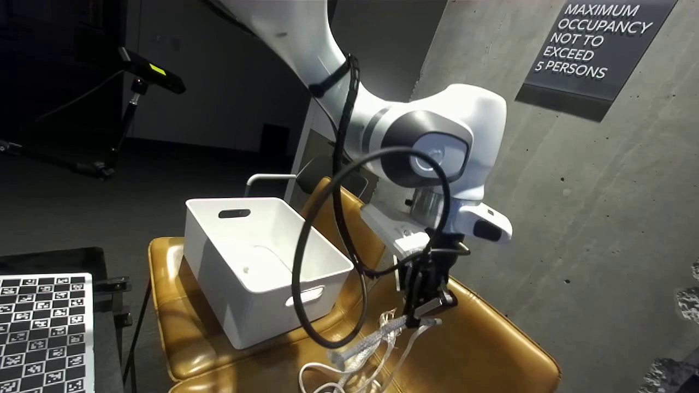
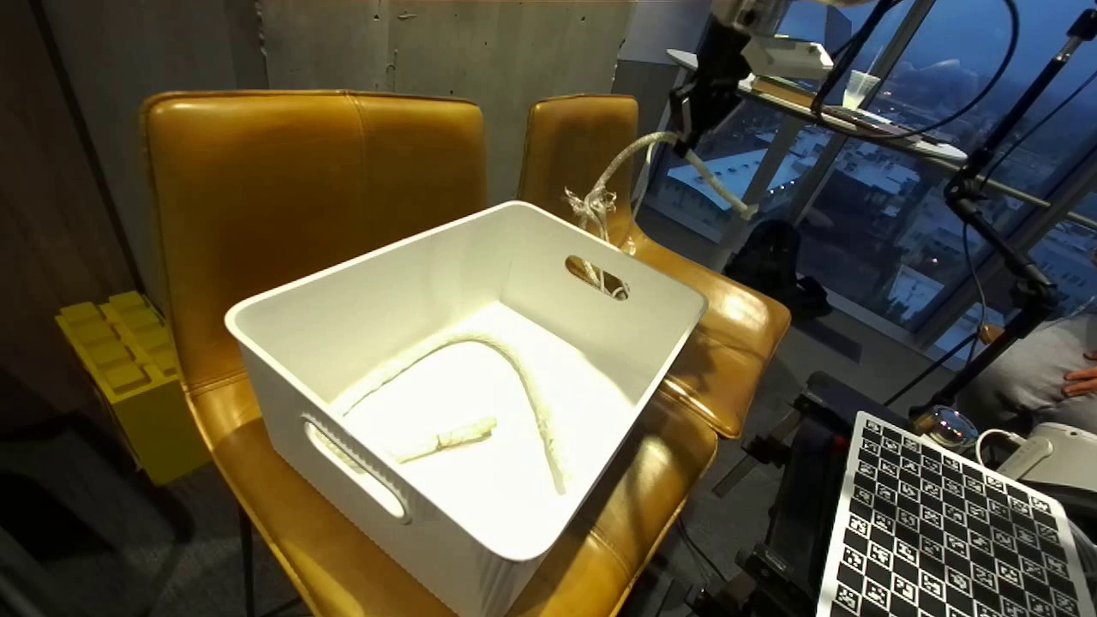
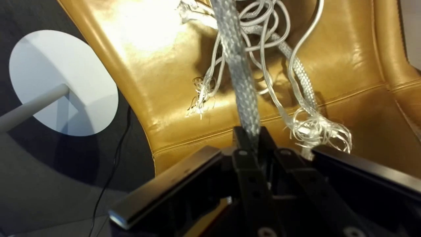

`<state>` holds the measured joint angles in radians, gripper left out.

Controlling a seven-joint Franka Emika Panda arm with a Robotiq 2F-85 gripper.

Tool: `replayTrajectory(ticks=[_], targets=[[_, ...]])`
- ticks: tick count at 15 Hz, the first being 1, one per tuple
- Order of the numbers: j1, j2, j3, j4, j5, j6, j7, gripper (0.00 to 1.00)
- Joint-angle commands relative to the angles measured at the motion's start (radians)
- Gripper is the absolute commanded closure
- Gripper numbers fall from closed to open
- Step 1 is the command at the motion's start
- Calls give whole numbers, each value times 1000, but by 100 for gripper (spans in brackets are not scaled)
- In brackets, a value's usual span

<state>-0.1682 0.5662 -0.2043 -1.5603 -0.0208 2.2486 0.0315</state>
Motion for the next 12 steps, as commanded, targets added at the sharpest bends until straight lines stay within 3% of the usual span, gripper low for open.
replayTrajectory(ticks=[1,3,4,5,7,12], targets=[[1,-151,-3,-153,-50,-39,0,97],[-5,-181,-5,-183,-65,-58,0,97],[-11,-183,-5,-190,-67,-63,-1,76],[-17,-180,-4,-191,-65,-72,-2,90],[-26,-165,-5,-190,-63,-83,-2,98],[-40,-120,-5,-172,-57,-101,9,98]])
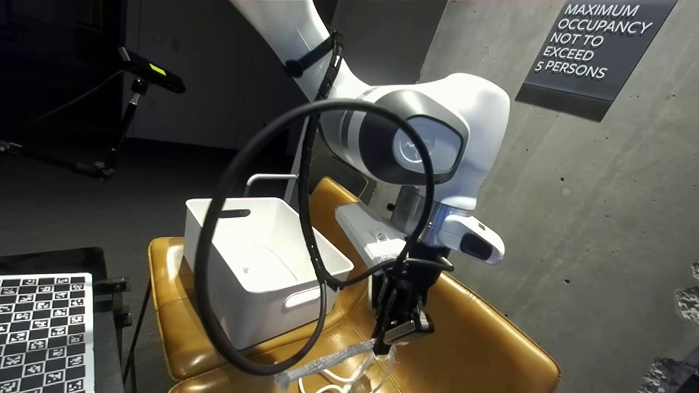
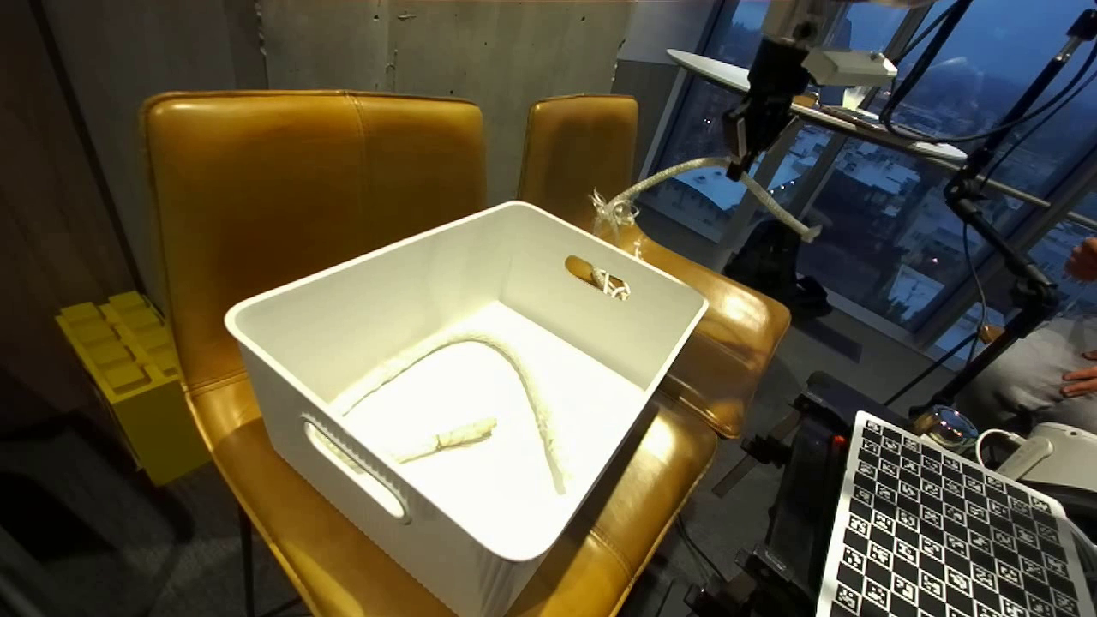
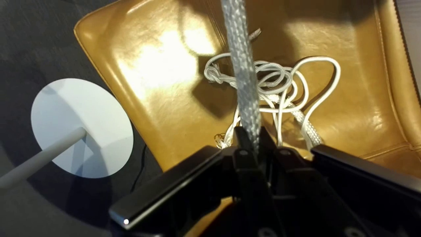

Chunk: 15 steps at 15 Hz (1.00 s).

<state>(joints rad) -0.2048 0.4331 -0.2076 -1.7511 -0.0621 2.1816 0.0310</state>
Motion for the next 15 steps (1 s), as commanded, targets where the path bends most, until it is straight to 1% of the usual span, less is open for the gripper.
replayTrajectory(ticks=[1,3,5,9,12,15], targets=[[1,1,1,19,-17,-47,12,98],[18,-52,12,7,-12,-70,14,98],[44,-133,27,-8,-9,-104,18,98],[80,-251,65,31,17,-162,12,98],[107,-333,96,102,32,-242,26,98],[131,-394,125,208,49,-350,46,98]])
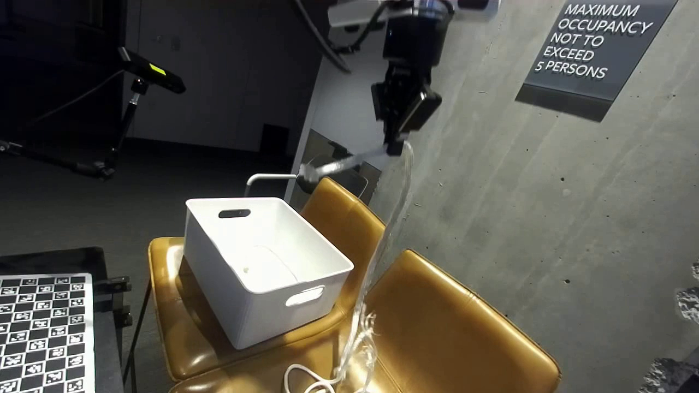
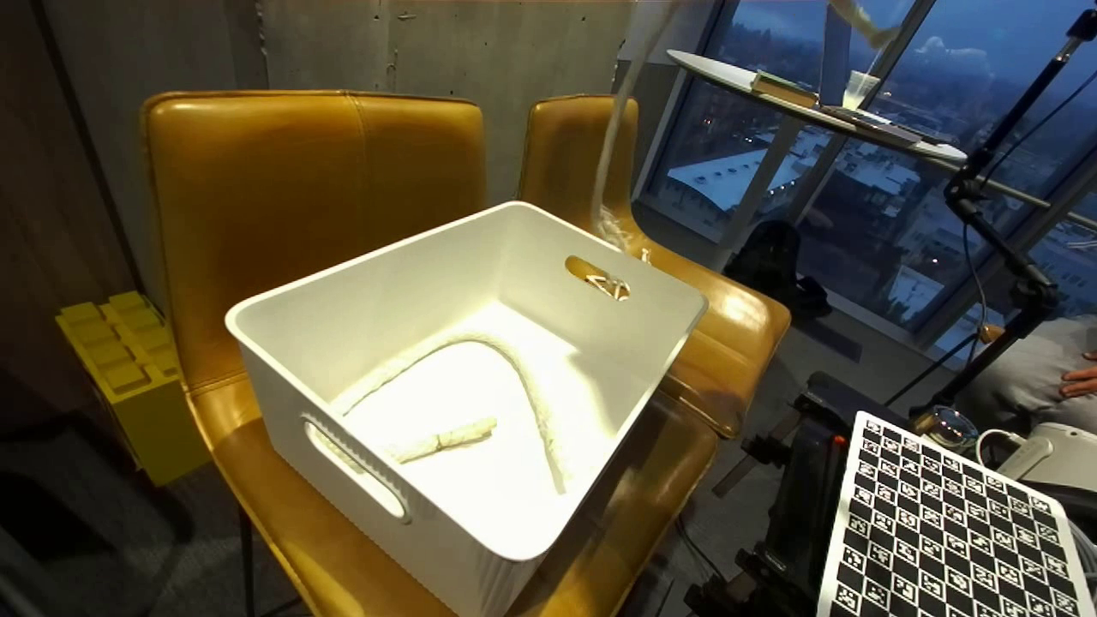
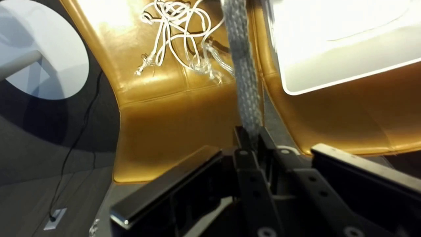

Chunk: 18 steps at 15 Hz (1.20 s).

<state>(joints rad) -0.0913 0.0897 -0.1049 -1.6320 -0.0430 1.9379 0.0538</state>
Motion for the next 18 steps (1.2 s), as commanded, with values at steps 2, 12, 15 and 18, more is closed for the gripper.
replayTrajectory(ticks=[2,12,15,18], targets=[[33,-70,41,175,40,-180,41,98],[93,-74,103,269,85,-223,70,98],[95,-60,102,202,130,-183,47,98],[100,-43,107,123,160,-125,24,98]])
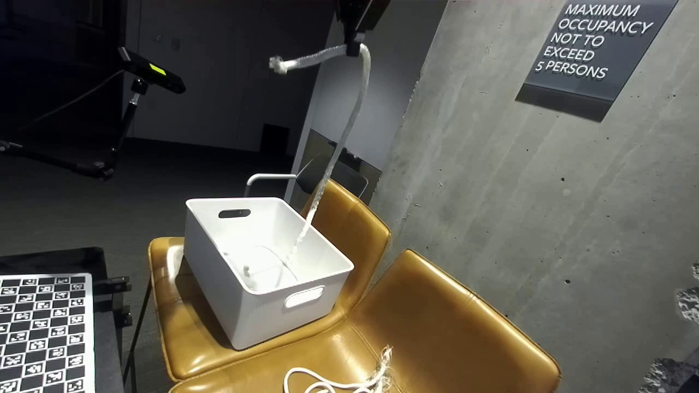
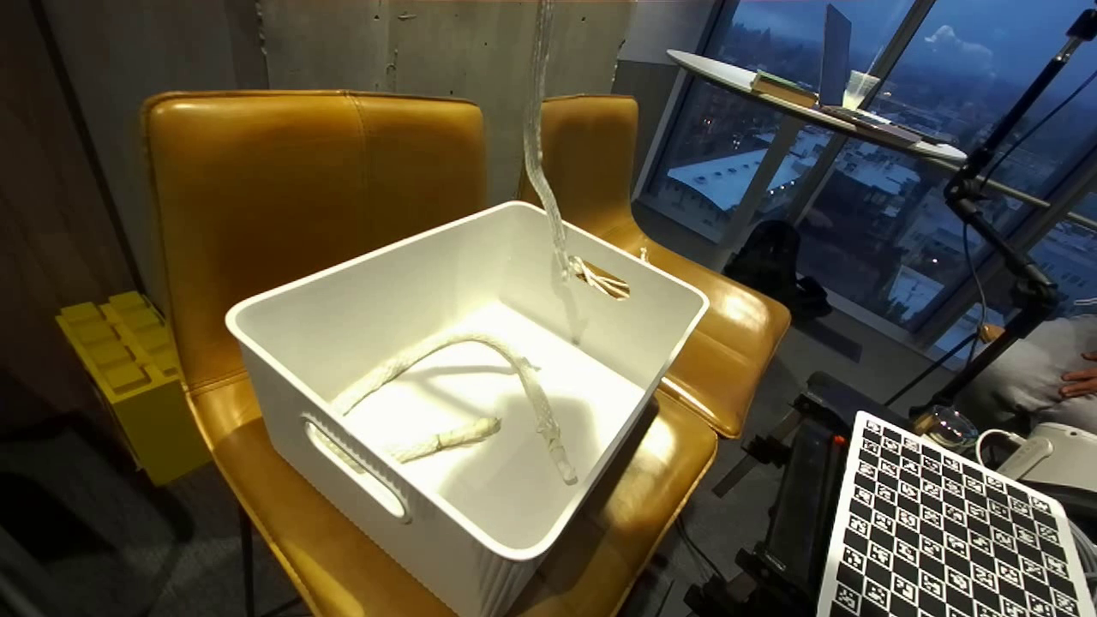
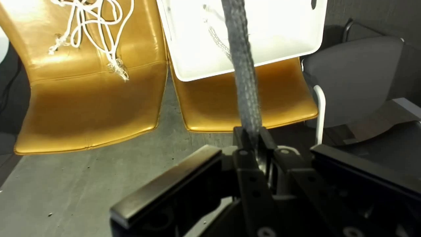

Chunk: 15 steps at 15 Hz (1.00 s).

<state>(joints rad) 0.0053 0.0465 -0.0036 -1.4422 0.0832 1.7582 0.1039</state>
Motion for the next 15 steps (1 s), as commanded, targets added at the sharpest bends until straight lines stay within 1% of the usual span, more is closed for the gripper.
replayTrajectory(ticks=[1,4,9,15], targets=[[5,7,7,-89,36,71,-29,98],[8,35,17,-139,42,112,-36,98],[22,80,37,-188,48,187,-41,98],[44,138,61,-290,46,386,-67,98]])
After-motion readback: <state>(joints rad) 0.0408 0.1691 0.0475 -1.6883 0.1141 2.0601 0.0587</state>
